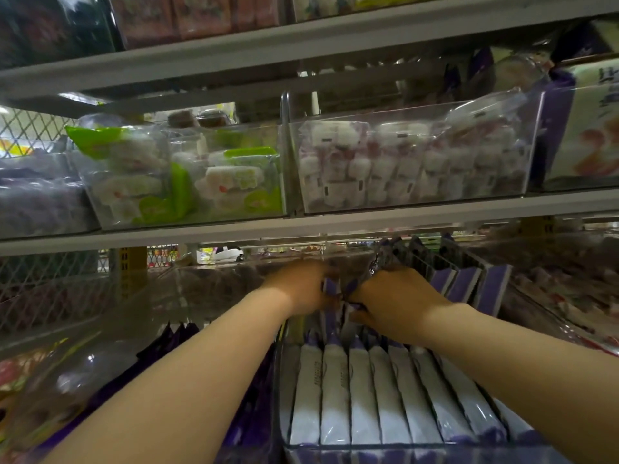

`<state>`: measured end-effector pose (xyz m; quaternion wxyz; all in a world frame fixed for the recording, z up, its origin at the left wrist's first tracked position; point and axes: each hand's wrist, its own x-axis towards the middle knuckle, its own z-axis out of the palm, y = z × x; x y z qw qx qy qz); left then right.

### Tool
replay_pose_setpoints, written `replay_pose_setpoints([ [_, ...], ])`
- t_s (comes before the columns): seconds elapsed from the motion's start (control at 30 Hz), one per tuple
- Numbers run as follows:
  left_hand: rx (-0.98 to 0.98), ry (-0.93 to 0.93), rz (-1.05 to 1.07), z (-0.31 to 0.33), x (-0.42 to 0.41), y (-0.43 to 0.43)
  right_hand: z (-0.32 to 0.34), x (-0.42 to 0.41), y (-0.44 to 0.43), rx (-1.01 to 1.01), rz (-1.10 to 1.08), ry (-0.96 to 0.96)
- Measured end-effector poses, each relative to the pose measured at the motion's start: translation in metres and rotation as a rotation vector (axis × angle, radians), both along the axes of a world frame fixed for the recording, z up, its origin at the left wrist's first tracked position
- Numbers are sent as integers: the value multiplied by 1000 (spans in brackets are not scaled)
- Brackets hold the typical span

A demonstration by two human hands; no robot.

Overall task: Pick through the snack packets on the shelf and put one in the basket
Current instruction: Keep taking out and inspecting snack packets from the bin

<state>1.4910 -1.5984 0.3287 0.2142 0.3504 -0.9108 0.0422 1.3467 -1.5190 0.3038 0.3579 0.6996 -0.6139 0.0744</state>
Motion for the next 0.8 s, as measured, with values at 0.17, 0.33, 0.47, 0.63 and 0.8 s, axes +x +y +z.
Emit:
replay_pose_setpoints([
  [0.17, -269, -278, 155, -5, -11, 0, -1, 3, 4, 6, -46, 41],
  [0.33, -175, -539, 170, -7, -7, 9, 0, 5, 10, 55, -43, 58],
  [0.47, -209, -766, 157, -12, -7, 12, -2, 5, 10, 61, -39, 79],
  [0.63, -35, -698, 88, 0, -9, 12, -1, 4, 12, 83, -55, 92],
  [0.8, 119, -125, -107, -4, 6, 0, 18, -23, 29, -32, -104, 3],
])
